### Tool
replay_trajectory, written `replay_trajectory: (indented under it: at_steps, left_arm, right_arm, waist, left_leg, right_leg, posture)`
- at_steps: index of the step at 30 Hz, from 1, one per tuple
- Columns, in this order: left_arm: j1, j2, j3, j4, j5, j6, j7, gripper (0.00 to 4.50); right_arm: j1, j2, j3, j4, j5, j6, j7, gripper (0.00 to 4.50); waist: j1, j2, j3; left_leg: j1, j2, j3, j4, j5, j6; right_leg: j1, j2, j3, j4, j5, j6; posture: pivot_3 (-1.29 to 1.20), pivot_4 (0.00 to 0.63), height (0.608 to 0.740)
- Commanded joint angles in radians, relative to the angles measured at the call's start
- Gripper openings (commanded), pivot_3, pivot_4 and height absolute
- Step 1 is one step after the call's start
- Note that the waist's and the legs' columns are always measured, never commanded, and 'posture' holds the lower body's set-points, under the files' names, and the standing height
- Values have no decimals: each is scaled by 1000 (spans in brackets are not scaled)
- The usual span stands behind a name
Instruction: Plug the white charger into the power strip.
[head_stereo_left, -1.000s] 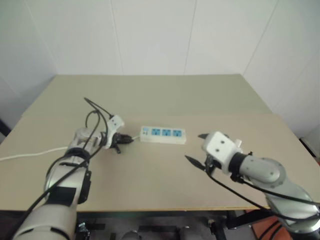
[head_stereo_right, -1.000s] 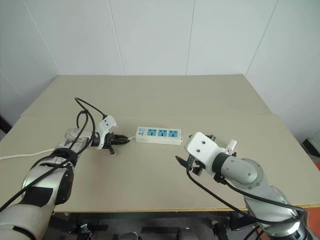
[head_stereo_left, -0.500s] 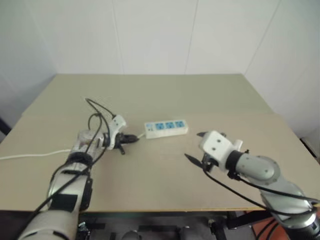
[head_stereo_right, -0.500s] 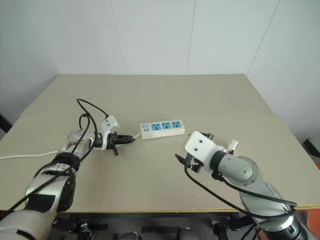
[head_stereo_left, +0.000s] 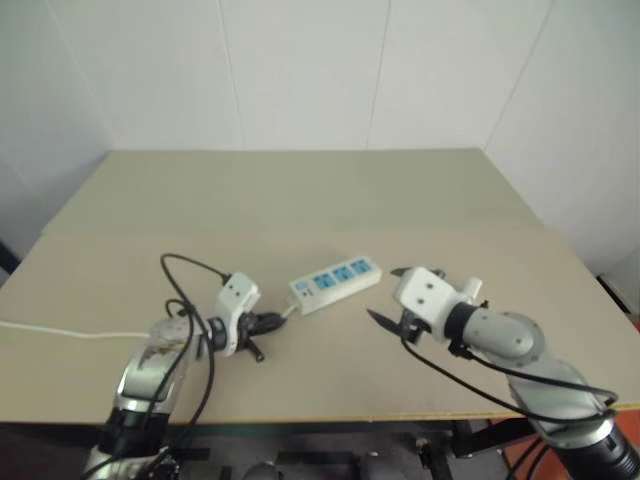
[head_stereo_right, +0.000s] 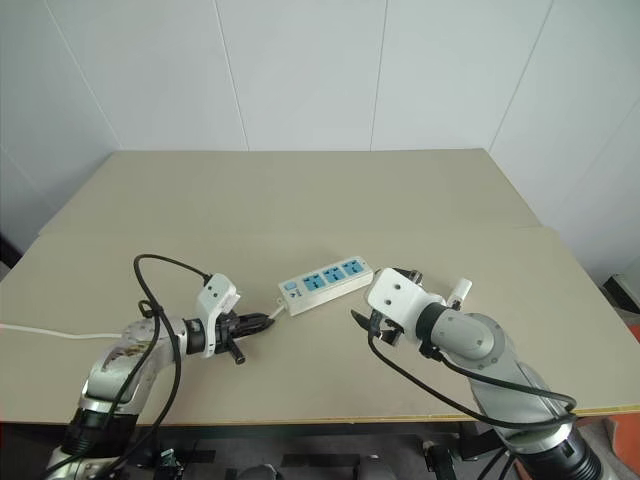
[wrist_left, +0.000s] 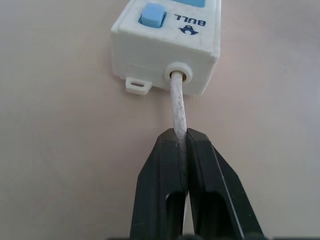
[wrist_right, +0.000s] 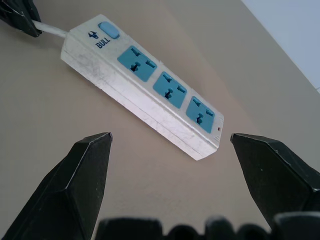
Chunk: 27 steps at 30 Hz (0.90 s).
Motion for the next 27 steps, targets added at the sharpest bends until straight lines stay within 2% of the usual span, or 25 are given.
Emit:
replay_trajectory:
  at_steps: [1,5,8,12,13,18,20,23,27]
  left_arm:
    - [5,67,0,-90,-128,-19,-133,854]
    - [1,192,-30,-121,-177,-43,-247,2128]
    - [-11,244,-6,-97,-215,-66,-286,3020]
    - [-16,314,-26,-14,-166,-165,-313,4272]
    - [-20,315,-17,5,-168,-190,-313,4466]
    - [-55,207,131,73,-359,-325,-389,4466]
    - [-62,195,130,112,-351,-381,-404,4466]
    - [-98,62,160,264,-311,-613,-333,4466]
    - [-149,-14,154,454,-297,-773,-396,4466]
  right_arm:
    - [-2,5,-21,-14,-10,-34,6,4500]
    - [5,-1,-27,-12,-16,-35,10,4500]
    - [9,-8,-30,-7,-22,-38,13,4500]
    - [5,-6,-28,5,-29,-45,15,4500]
    - [5,-6,-27,6,-31,-45,15,4500]
    - [10,5,-37,-2,-24,-40,17,4500]
    - [9,3,-36,3,-28,-43,20,4500]
    - [-2,7,-34,8,-28,-46,24,4500]
    - [-16,16,-27,11,-30,-43,25,4500]
  waist:
    - [-1,0,0]
    - [-2,0,0]
    - [-3,0,0]
    - [-6,0,0]
    - [-7,0,0]
    - [-4,0,0]
    - [-4,0,0]
    - [-2,1,0]
    - [-2,0,0]
  left_leg:
    - [0,0,0,0,0,0]
    - [0,0,0,0,0,0]
    - [0,0,0,-1,0,0]
    - [0,0,1,-1,0,0]
    - [0,0,1,-1,0,0]
    - [-1,0,0,-1,0,0]
    - [-1,0,0,0,0,0]
    - [1,0,1,-1,0,0]
    - [0,0,1,0,0,0]
  right_leg:
    - [0,0,0,0,0,0]
    - [0,0,0,-1,0,0]
    - [0,0,0,-1,0,0]
    - [0,0,0,-1,0,-1]
    - [0,0,0,-1,0,-1]
    - [-1,0,-1,-1,0,-1]
    - [0,0,-1,-2,0,-1]
    - [1,0,0,-1,0,-1]
    - [1,0,-1,-2,0,-1]
  posture:
    - [0,150,740]
    - [0,150,740]
    - [0,150,740]
    - [0,150,740]
    - [0,150,740]
    - [0,150,740]
    - [0,150,740]
    - [0,150,740]
    - [0,150,740]
